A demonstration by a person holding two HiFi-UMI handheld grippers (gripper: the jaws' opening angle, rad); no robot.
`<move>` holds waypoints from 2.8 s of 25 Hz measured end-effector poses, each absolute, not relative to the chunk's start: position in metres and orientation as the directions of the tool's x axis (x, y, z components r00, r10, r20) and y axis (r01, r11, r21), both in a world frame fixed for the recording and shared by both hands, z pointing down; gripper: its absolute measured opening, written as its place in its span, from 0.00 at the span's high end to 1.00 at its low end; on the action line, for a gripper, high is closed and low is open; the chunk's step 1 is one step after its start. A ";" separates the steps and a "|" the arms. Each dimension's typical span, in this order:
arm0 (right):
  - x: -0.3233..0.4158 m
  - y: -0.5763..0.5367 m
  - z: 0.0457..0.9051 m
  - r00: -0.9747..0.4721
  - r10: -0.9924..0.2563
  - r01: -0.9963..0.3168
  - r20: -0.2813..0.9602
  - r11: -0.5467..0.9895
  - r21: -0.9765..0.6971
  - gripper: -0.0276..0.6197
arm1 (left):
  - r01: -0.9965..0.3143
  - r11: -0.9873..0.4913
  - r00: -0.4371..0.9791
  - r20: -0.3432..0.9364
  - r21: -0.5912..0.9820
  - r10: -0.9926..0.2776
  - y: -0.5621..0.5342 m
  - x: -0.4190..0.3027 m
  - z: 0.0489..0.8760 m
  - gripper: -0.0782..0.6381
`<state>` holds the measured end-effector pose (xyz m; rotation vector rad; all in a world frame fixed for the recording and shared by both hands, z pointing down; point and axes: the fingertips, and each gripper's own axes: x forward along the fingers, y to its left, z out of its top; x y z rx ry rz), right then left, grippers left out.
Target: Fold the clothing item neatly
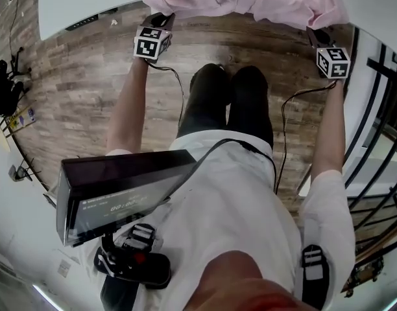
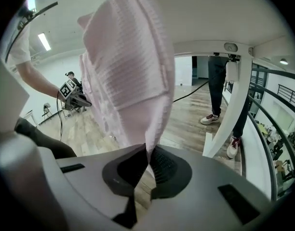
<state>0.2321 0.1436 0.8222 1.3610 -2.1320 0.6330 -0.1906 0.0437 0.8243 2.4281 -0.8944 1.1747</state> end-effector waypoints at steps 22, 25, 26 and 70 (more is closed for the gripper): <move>0.165 0.255 0.578 -0.389 -0.715 -0.909 0.581 0.400 -0.116 0.94 | -0.610 -0.785 0.637 0.659 0.113 -0.400 0.166 -0.205 0.563 0.88; 0.160 0.250 0.535 -0.371 -0.755 -0.915 0.541 0.396 -0.076 0.94 | -0.615 -0.781 0.669 0.595 0.108 -0.445 0.157 -0.207 0.515 0.88; 0.160 0.247 0.526 -0.363 -0.768 -0.919 0.527 0.389 -0.067 0.94 | -0.619 -0.778 0.677 0.577 0.109 -0.458 0.153 -0.208 0.505 0.88; 0.296 -0.062 0.558 -0.322 -0.646 -0.898 0.692 0.440 -0.008 0.70 | -0.845 -0.517 0.248 0.753 -0.140 -0.610 -0.170 -0.180 0.549 0.65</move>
